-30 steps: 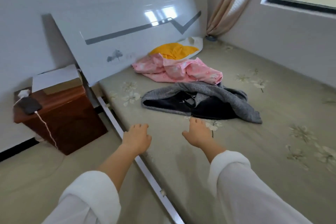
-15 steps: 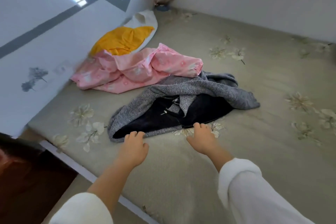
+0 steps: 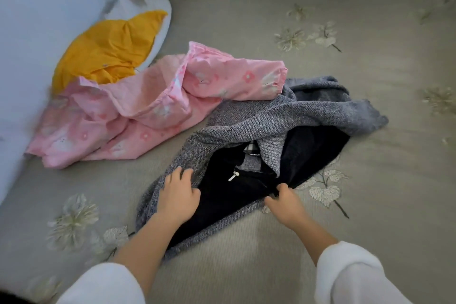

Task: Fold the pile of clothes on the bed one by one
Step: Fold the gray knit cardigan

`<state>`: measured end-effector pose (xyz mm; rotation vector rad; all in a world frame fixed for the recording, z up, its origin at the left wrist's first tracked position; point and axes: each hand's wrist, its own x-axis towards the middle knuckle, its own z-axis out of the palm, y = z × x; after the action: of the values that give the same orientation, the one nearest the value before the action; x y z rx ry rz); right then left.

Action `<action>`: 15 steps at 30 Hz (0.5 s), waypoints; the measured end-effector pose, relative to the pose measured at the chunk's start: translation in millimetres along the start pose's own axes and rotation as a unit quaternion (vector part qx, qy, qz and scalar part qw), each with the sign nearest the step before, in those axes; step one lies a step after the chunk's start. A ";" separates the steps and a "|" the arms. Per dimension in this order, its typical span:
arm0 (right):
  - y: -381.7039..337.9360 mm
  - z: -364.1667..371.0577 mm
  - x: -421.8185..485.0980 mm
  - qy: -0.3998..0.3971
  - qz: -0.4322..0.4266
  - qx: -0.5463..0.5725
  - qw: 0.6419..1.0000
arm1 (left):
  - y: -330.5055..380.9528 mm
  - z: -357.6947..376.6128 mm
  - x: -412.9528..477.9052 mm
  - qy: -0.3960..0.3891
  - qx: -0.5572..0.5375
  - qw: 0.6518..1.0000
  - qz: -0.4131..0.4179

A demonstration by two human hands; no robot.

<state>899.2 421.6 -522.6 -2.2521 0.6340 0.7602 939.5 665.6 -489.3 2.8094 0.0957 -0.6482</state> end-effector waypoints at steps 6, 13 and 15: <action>-4.7 51.0 40.8 0.120 0.164 0.304 0.931 | 0.4 5.7 95.2 0.067 -0.015 0.995 0.070; -3.6 71.8 76.6 0.216 0.304 0.383 0.845 | 17.2 38.0 173.1 -0.068 0.044 0.985 0.151; -2.1 72.5 81.8 0.209 0.301 0.356 0.859 | 19.7 42.5 177.2 -0.054 0.050 0.984 0.160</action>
<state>934.1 456.6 -620.1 -1.5041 1.5838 0.2085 1083.1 636.6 -599.3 2.7844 -0.4100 -0.7413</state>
